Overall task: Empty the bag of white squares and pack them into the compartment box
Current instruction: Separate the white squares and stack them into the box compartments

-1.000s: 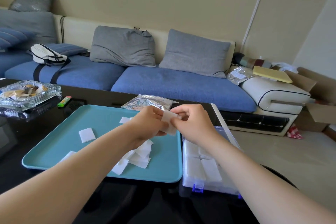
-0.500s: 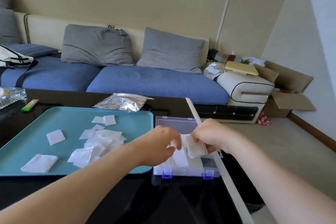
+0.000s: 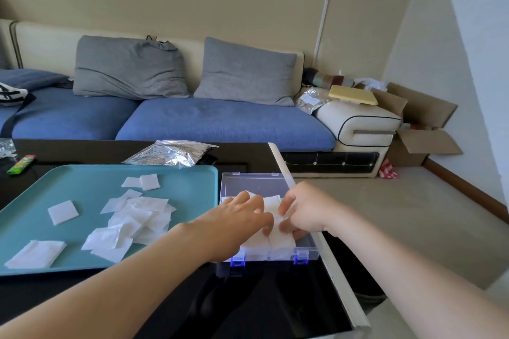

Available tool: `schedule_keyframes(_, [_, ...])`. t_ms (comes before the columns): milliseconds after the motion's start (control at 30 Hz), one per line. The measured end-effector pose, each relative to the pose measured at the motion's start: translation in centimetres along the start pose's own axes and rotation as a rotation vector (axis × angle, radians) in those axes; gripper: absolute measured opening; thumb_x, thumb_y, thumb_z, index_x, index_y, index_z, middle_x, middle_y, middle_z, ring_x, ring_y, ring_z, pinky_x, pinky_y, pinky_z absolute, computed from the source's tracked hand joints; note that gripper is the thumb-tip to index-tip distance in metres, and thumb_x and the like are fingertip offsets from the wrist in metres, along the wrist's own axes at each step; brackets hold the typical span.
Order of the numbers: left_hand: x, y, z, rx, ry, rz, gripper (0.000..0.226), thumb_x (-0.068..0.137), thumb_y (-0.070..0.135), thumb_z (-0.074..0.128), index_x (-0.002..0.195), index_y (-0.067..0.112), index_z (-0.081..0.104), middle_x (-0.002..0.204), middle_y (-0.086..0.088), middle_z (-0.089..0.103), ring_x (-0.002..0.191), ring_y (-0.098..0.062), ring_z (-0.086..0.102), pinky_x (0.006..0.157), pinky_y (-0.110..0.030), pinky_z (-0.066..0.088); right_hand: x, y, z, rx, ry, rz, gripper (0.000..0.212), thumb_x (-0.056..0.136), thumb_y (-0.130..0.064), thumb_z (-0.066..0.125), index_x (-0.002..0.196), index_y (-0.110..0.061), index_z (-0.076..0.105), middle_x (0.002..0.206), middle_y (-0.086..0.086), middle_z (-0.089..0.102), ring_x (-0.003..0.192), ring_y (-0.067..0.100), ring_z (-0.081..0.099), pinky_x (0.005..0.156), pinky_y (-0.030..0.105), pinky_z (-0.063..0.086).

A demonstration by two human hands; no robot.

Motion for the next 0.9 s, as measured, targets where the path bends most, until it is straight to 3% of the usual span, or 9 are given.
schedule_keyframes(133, [0.2,-0.3,-0.5,0.002,0.111,-0.013,0.064,0.082,-0.003,0.057,0.134,0.033,0.044,0.132,0.003,0.038,0.113,-0.021,0.035,0.098,-0.034,0.043,-0.1,-0.4,0.2,-0.100,0.016,-0.011,0.026,0.087,-0.010,0.086,0.097,-0.018,0.064,0.093,0.011,0.074,0.072,0.026,0.079,0.060,0.029,0.062])
schedule_keyframes(233, [0.3,-0.9,-0.2,0.015,0.141,-0.067,0.060,0.086,0.004,0.055,0.140,0.026,0.041,0.136,0.001,0.039,0.120,-0.024,0.038,0.106,-0.036,0.041,-0.1,-0.7,0.3,-0.189,0.024,-0.026,0.022,0.088,-0.013,0.085,0.095,-0.018,0.065,0.076,0.009,0.075,0.057,0.022,0.075,0.052,0.024,0.055])
schedule_keyframes(400, [0.7,-4.0,0.6,-0.179,0.100,-0.262,0.062,0.092,-0.002,0.047,0.148,0.019,0.034,0.148,-0.002,0.038,0.136,-0.028,0.040,0.111,-0.040,0.040,0.2,-0.9,0.1,-0.244,0.064,-0.065,0.011,0.097,-0.009,0.064,0.095,-0.016,0.072,0.078,0.011,0.074,0.057,0.026,0.075,0.051,0.028,0.060])
schedule_keyframes(500, [1.2,-5.2,1.1,-0.259,0.045,-0.302,0.062,0.098,0.002,0.045,0.155,0.019,0.027,0.159,-0.001,0.034,0.143,-0.027,0.037,0.112,-0.044,0.039,0.1,-0.8,0.6,-0.251,0.016,-0.074,0.009,0.095,-0.015,0.072,0.087,-0.013,0.076,0.072,0.013,0.075,0.052,0.024,0.070,0.061,0.035,0.066])
schedule_keyframes(633, [1.9,-5.3,2.1,-0.263,-0.043,-0.281,0.070,0.101,0.003,0.041,0.163,0.023,0.017,0.169,0.003,0.024,0.153,-0.025,0.026,0.119,-0.047,0.031,-0.1,-1.6,0.5,-0.371,0.067,-0.166,0.011,0.088,-0.024,0.081,0.079,-0.018,0.080,0.062,0.000,0.070,0.050,0.017,0.065,0.059,0.029,0.063])
schedule_keyframes(700, [2.2,-5.1,2.6,-0.264,-0.086,-0.286,0.070,0.100,0.003,0.040,0.163,0.024,0.017,0.167,0.000,0.027,0.153,-0.027,0.025,0.121,-0.048,0.028,0.0,-1.9,0.4,-0.392,0.092,-0.183,0.008,0.085,-0.022,0.078,0.079,-0.019,0.081,0.067,-0.001,0.071,0.055,0.017,0.068,0.061,0.031,0.064])
schedule_keyframes(767, [2.4,-5.0,2.7,-0.270,-0.095,-0.303,0.069,0.099,0.002,0.040,0.162,0.023,0.021,0.160,-0.003,0.033,0.146,-0.030,0.030,0.118,-0.048,0.031,0.3,-2.0,0.0,-0.367,0.122,-0.178,0.013,0.083,-0.024,0.071,0.075,-0.017,0.079,0.074,0.002,0.074,0.073,0.020,0.070,0.068,0.036,0.065])
schedule_keyframes(833, [2.5,-4.9,2.6,-0.279,-0.079,-0.313,0.064,0.099,0.003,0.041,0.158,0.020,0.025,0.152,-0.005,0.036,0.139,-0.031,0.033,0.116,-0.047,0.034,0.7,-2.1,-0.9,-0.335,0.223,-0.185,0.015,0.084,-0.026,0.069,0.075,-0.018,0.078,0.085,0.000,0.074,0.090,0.015,0.060,0.069,0.028,0.057])
schedule_keyframes(900, [2.5,-5.0,2.6,-0.280,-0.072,-0.319,0.060,0.098,0.004,0.041,0.155,0.018,0.028,0.148,-0.006,0.037,0.133,-0.030,0.034,0.114,-0.046,0.035,0.8,-2.2,-1.6,-0.287,0.313,-0.204,0.009,0.090,-0.021,0.069,0.087,-0.022,0.078,0.102,-0.002,0.072,0.097,0.012,0.050,0.071,0.021,0.045])
Point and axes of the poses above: each hand's wrist, its own x-axis towards the middle knuckle, its own z-axis out of the palm, y = z × x, the point moved 8 cm from there along x, towards the middle knuckle
